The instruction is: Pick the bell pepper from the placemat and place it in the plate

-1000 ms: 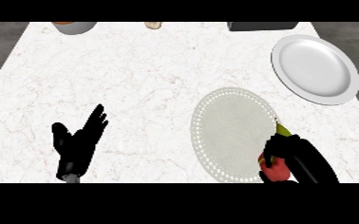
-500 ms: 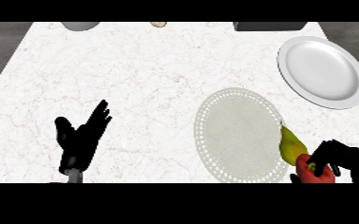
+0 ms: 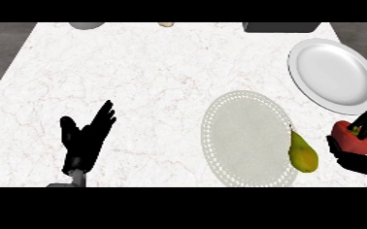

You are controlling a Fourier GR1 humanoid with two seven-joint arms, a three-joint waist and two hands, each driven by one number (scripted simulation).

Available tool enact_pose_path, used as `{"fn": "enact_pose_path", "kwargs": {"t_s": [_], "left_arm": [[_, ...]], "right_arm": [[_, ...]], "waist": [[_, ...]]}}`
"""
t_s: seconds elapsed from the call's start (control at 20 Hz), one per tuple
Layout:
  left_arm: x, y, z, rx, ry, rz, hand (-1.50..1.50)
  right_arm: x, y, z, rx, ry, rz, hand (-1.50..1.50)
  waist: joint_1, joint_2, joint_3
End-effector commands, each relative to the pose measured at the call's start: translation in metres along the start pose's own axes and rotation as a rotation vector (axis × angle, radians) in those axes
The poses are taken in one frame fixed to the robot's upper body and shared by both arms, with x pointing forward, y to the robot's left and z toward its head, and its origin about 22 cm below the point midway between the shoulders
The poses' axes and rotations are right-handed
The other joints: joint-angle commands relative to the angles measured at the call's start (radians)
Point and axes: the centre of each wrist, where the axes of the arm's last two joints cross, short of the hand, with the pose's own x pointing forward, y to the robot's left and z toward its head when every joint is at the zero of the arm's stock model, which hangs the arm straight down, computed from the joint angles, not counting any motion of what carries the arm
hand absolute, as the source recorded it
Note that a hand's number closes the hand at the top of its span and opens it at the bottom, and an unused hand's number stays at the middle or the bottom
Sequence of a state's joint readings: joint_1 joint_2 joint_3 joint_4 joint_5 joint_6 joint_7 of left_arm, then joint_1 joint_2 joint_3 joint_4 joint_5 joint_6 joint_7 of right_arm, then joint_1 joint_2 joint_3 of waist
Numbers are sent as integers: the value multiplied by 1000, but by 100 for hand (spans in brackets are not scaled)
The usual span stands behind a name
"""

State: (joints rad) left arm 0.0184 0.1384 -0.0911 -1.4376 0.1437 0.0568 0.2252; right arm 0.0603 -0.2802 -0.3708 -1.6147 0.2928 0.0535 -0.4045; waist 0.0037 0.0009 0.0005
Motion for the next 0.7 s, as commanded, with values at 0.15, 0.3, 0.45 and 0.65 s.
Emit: {"fn": "enact_pose_path", "kwargs": {"t_s": [0.15, 0.3, 0.45, 0.65], "left_arm": [[13, -12, 3, -32, -10, -9, 0], [-5, -23, -4, -40, -10, -3, 0], [2, 0, 7, -48, -4, -6, 0], [3, -22, -3, -50, -10, -20, 0]], "right_arm": [[-47, -13, -66, -185, 33, 47, 150], [-69, -30, -85, -199, 39, 45, 150], [-72, -41, -113, -211, 46, 41, 150], [-73, -28, -136, -209, 39, 74, 150]], "waist": [[23, 5, 2], [25, 9, 2], [42, 11, 3], [56, 18, 4]]}}
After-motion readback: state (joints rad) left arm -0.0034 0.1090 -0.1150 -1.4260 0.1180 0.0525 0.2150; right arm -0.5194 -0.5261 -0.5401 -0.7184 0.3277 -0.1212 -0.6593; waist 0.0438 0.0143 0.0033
